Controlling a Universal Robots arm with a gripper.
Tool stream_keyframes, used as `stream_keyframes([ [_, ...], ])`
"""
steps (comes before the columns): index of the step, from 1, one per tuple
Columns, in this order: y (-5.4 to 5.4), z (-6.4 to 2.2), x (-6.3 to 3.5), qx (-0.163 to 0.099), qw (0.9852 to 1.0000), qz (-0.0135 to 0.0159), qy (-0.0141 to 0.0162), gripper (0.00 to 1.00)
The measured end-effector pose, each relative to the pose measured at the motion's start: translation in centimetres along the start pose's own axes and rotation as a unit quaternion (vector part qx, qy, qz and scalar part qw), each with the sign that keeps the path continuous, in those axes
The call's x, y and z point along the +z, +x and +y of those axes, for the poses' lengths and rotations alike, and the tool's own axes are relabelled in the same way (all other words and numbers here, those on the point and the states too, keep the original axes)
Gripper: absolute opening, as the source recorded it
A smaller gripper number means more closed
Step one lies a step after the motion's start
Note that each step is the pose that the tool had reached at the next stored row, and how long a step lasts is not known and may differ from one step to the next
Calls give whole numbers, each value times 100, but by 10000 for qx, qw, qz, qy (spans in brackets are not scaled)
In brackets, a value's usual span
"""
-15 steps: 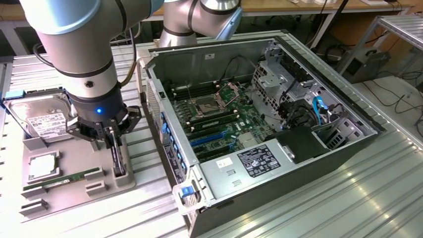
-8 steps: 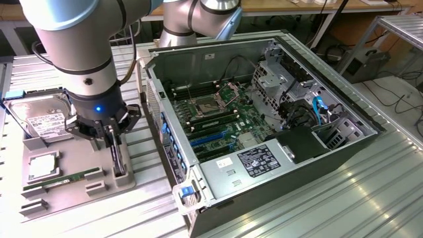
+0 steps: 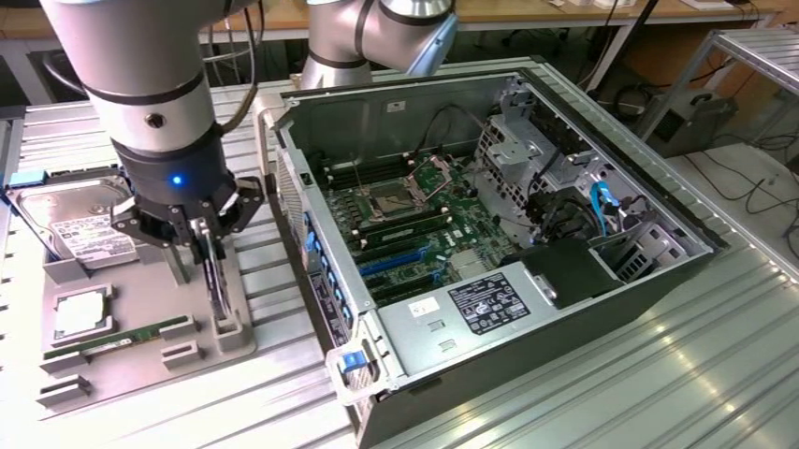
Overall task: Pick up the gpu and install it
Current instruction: 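Pick up the gpu and move the gpu toward the slot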
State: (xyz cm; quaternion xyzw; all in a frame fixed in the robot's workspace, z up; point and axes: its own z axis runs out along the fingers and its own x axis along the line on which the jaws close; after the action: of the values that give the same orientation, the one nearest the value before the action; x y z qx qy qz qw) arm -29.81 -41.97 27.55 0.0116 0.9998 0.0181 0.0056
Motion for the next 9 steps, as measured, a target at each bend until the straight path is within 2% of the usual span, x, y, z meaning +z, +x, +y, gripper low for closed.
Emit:
stream_keyframes([
  [5, -6, 5, -211, -1, 10000, 0, 0, 26],
  [9, -43, 6, -506, 0, 10000, 1, -1, 26],
])
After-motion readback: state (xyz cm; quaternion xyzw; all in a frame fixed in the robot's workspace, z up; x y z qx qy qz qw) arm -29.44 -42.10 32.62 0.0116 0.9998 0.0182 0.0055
